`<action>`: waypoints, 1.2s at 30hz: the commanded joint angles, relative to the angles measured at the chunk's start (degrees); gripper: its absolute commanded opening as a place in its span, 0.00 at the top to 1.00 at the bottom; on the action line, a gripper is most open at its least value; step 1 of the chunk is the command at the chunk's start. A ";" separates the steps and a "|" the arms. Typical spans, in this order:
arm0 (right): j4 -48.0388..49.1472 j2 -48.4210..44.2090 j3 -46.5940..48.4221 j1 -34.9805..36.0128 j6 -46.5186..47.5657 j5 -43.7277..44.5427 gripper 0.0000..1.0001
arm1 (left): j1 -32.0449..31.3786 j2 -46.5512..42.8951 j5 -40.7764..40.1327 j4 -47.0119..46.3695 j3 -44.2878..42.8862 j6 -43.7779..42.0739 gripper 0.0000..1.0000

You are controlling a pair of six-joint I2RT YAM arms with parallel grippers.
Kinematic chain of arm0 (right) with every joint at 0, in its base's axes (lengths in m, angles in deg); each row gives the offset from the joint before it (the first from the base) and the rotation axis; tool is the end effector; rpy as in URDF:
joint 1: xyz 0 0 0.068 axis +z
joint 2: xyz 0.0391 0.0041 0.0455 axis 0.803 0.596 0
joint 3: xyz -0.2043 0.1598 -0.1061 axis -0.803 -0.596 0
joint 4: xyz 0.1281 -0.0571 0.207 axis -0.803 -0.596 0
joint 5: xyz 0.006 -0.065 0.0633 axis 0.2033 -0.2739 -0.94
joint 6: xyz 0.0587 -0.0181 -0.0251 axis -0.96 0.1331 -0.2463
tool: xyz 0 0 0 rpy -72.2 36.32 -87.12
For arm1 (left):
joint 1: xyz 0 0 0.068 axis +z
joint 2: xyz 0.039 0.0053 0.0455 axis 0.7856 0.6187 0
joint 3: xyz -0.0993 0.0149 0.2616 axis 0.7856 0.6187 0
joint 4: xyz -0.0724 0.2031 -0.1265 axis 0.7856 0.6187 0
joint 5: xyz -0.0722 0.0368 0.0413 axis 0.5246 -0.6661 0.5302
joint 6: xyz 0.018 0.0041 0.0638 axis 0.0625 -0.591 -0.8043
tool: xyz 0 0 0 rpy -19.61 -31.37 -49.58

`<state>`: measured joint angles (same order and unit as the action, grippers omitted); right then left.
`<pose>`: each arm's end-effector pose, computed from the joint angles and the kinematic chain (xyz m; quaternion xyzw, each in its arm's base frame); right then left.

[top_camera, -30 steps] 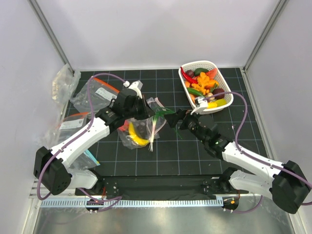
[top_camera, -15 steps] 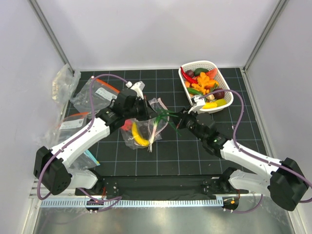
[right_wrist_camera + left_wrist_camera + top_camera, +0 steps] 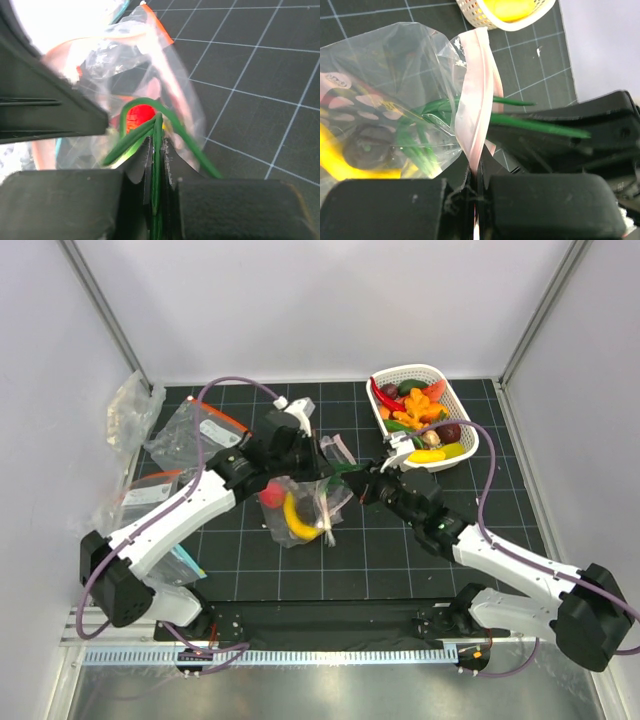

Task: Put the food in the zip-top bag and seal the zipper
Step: Place the fake vegetable in the zipper food storage bag.

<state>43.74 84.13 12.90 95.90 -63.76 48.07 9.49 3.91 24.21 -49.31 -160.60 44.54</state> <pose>0.1868 0.1656 0.2857 -0.0863 0.7470 0.3448 0.5618 0.2256 -0.2123 0.3478 0.0223 0.8735 -0.3592 0.3279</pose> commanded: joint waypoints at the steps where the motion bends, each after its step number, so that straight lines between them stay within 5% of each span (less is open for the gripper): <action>1: -0.59 0.11 3.51 1.81 2.75 -1.15 0.99 | -3.76 4.50 -2.42 4.14 -8.57 -1.78 0.98; 7: -4.80 3.35 6.41 3.14 4.60 1.13 0.99 | -8.95 13.64 -2.87 15.05 -24.03 -4.24 0.98; 15: -4.64 9.25 7.47 3.14 2.49 2.72 0.99 | -8.70 9.09 -5.32 8.66 -18.80 -3.81 0.96; 19: -4.64 7.85 7.30 3.14 2.40 1.04 0.60 | -7.64 7.42 -7.25 6.90 -14.84 -4.95 0.96; 22: -4.81 5.39 6.50 3.14 2.75 1.75 0.46 | -5.98 6.18 -8.22 4.71 -10.53 -5.65 0.96; 31: -11.84 3.63 10.46 3.22 4.86 -1.24 0.22 | 2.12 3.99 -1.36 -2.77 -1.56 -2.49 0.98; 33: -11.67 3.54 10.46 3.14 4.86 -1.94 0.24 | 2.29 3.37 -1.63 -4.08 -0.33 -2.23 0.98; 36: -11.76 2.58 10.28 3.14 4.78 -1.86 0.45 | 2.29 2.58 -1.72 -7.15 2.13 -1.26 0.98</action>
<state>32.16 88.83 21.24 98.76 -59.41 47.35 12.07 9.68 21.42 -49.35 -159.70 42.11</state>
